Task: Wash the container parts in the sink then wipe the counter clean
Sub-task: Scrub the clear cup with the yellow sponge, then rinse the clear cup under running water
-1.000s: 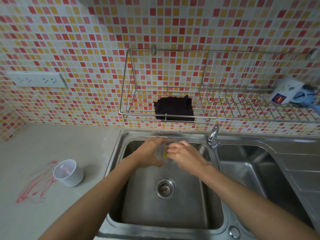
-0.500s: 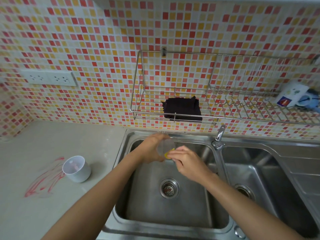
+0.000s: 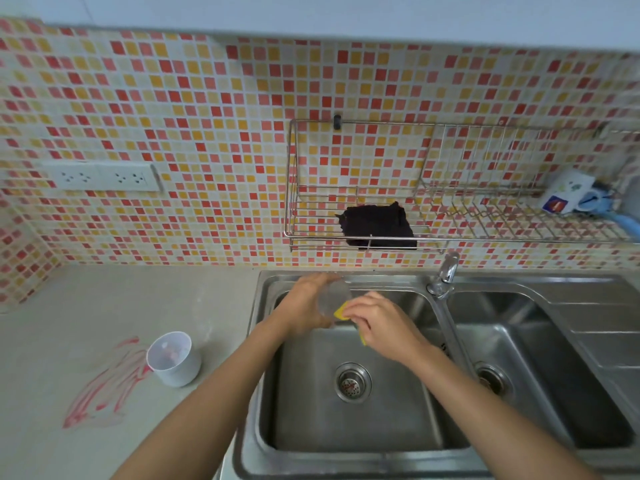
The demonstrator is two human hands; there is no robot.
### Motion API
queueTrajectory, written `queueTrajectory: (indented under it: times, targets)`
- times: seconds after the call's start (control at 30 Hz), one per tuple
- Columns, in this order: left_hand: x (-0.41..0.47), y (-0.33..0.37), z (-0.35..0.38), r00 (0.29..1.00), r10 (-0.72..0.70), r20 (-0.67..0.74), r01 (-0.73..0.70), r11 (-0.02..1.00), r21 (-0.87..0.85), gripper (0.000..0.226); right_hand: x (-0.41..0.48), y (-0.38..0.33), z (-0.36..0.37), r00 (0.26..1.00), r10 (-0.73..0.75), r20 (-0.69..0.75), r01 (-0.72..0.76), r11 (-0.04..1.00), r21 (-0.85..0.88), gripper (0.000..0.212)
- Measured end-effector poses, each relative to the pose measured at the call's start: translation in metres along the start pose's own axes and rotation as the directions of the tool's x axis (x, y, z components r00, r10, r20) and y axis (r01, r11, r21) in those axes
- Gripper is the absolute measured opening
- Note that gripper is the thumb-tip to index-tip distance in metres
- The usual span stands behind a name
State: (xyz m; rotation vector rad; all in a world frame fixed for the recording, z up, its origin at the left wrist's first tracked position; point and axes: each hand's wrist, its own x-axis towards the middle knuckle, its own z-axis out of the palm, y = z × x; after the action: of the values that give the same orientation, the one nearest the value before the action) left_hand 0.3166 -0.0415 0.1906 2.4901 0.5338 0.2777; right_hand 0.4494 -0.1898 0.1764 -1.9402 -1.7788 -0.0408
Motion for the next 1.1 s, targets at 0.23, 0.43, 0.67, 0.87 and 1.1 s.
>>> queueTrajectory:
  times: [0.23,0.43,0.67,0.87,1.1]
  targets:
    - [-0.009,-0.026,-0.016,0.996,-0.075,-0.052,0.070,0.993,-0.097,0.087,0.046,-0.034,-0.043,0.888,0.193,-0.418,-0.148,0.979,0.138,0.022]
    - [-0.006,-0.035,-0.023,0.994,-0.082,-0.067,0.074,0.991,-0.113,0.093,0.134,-0.041,-0.059,0.805,0.366,-0.466,-0.274,0.927,0.256,0.013]
    - [-0.014,-0.046,-0.023,0.993,-0.095,-0.070,0.083,0.984,-0.157,0.093,0.200,-0.033,-0.020,0.778,0.586,-0.226,-0.585,0.807,0.081,0.013]
    - [-0.019,-0.056,-0.024,0.990,-0.111,-0.083,0.098,0.984,-0.148,0.091,0.207,-0.034,0.003,0.718,0.675,-0.169,-0.688,0.725,-0.024,0.015]
    - [-0.017,-0.057,-0.017,0.993,-0.102,-0.055,0.093,0.984,-0.150,0.083,0.193,-0.035,-0.004,0.759,0.620,-0.197,-0.617,0.782,0.084,0.024]
